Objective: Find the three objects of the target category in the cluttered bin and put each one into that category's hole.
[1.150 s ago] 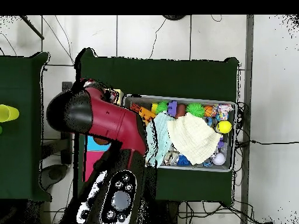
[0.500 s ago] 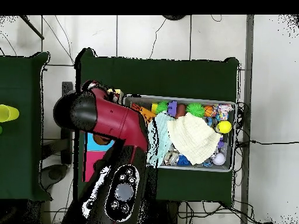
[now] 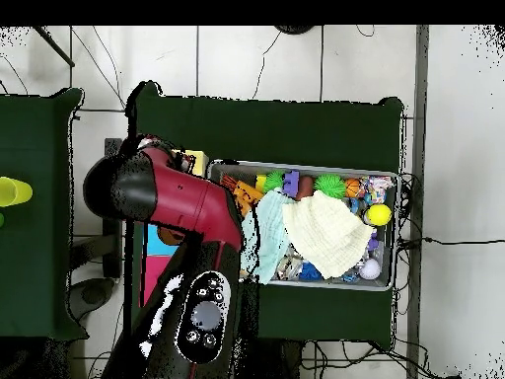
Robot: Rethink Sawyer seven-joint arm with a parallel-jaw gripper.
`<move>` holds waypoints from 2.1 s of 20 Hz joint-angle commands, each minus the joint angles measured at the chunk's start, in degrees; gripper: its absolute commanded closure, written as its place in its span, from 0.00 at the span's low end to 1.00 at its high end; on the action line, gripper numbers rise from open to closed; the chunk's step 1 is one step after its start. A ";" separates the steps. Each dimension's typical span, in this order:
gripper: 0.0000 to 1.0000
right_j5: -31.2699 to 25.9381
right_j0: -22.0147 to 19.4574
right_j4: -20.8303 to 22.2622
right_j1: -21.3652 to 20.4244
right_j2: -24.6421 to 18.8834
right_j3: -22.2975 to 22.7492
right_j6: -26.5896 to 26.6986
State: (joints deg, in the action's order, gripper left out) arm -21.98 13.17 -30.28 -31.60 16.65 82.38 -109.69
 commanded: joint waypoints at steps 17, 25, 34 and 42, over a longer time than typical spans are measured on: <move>1.00 0.34 -1.87 5.58 4.26 -4.35 4.40 -5.44; 1.00 -0.55 -1.93 7.07 3.77 -5.37 6.59 -6.32; 1.00 -3.73 -1.17 7.85 3.55 -5.32 5.87 -6.89; 1.00 -5.18 -1.74 8.55 5.07 -6.64 5.02 -5.73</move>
State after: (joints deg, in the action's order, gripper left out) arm -21.95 13.14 -23.91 -29.81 16.46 83.79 -109.69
